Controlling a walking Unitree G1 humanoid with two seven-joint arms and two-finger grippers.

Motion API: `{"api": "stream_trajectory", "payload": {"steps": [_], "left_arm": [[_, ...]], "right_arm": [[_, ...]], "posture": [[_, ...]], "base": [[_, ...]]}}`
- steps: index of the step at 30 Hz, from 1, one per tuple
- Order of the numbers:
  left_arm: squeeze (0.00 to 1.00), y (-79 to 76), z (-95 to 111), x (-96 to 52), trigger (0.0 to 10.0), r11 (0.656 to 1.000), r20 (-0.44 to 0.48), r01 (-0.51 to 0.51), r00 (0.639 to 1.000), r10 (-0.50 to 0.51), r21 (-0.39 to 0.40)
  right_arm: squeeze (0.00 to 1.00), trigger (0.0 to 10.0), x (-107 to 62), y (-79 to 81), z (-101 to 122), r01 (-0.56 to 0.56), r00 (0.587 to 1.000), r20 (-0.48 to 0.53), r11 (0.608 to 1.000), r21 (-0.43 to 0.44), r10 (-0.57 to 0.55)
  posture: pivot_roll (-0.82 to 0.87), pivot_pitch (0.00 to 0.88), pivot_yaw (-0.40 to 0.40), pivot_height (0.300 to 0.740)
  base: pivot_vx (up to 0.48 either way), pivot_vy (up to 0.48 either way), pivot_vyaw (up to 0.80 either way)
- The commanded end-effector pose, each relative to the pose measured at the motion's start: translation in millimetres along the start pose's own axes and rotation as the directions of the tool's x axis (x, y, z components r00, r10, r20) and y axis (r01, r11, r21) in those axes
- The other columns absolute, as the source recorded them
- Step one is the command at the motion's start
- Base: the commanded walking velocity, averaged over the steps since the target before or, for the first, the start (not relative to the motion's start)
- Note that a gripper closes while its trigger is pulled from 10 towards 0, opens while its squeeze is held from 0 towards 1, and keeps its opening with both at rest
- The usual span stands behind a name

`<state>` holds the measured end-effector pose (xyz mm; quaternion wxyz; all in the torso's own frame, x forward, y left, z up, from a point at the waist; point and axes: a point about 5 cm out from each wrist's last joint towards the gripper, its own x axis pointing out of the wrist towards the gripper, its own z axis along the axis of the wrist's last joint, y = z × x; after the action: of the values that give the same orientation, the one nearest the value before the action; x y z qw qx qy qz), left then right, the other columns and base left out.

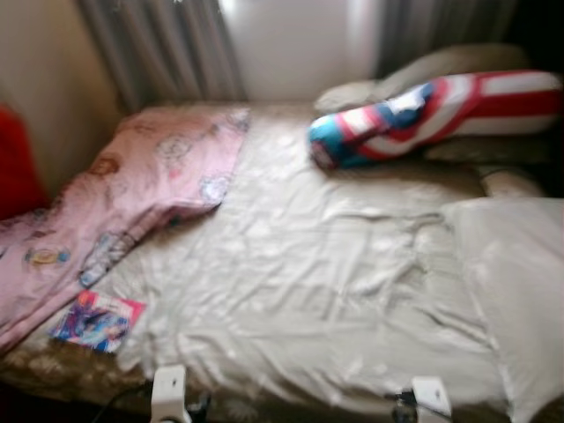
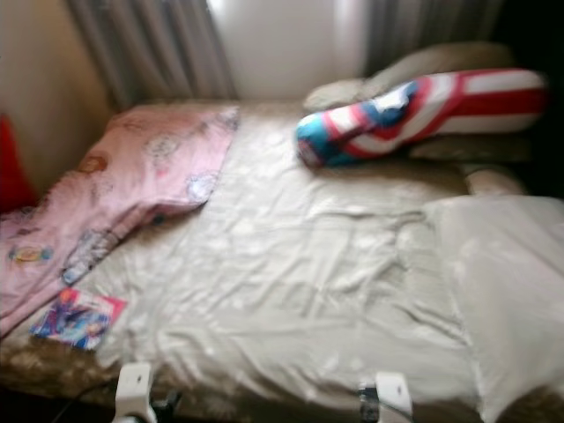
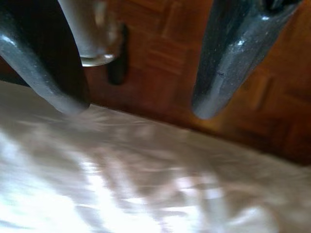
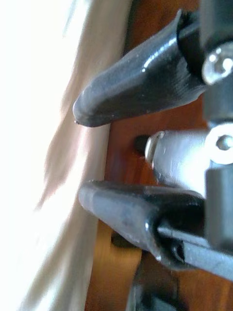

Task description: Clean up the room

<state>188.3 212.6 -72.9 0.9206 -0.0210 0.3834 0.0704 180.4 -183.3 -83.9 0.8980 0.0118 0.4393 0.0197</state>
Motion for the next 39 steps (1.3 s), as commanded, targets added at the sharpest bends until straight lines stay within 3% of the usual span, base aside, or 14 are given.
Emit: {"api": "stream_trajectory", "payload": {"steps": [1, 14, 29, 39], "left_arm": [[0.0, -1.7, -4, -0.9, 10.0, 1.0, -0.017, 0.002, 1.0, -0.002, 0.003], [0.0, -1.3, -3, -0.3, 10.0, 1.0, -0.016, 0.0, 1.0, 0.0, 0.0], [0.0, -17.3, -5, 0.6, 10.0, 0.999, -0.025, -0.005, 1.0, 0.003, -0.053], [0.0, -19.2, -7, 0.3, 10.0, 0.998, -0.035, -0.016, 0.999, 0.013, -0.067]], "right_arm": [[0.0, 10.0, -2.3, -6.9, -6, 0.018, 1.0, -0.02, 1.0, 0.0, -0.018], [0.0, 10.0, -1.9, -5.8, -6, 0.021, 1.0, -0.02, 0.999, 0.027, -0.02], [0.0, 10.0, -2.4, -17.4, 1, 0.034, 0.999, -0.019, 0.999, -0.042, -0.035], [0.0, 10.0, -2.7, -18.7, 1, 0.028, 0.999, -0.016, 0.998, -0.053, -0.029]], "posture": [[-0.08, 0.028, 0.073, 0.74], [-0.08, 0.035, 0.067, 0.74], [-0.1, 0.034, -0.007, 0.74], [-0.09, 0.041, -0.012, 0.74]], "base": [[0.0, 0.36, 0.62], [0.0, 0.393, 0.0], [0.0, 0.417, 0.0], [0.0, 0.417, 0.0]]}}
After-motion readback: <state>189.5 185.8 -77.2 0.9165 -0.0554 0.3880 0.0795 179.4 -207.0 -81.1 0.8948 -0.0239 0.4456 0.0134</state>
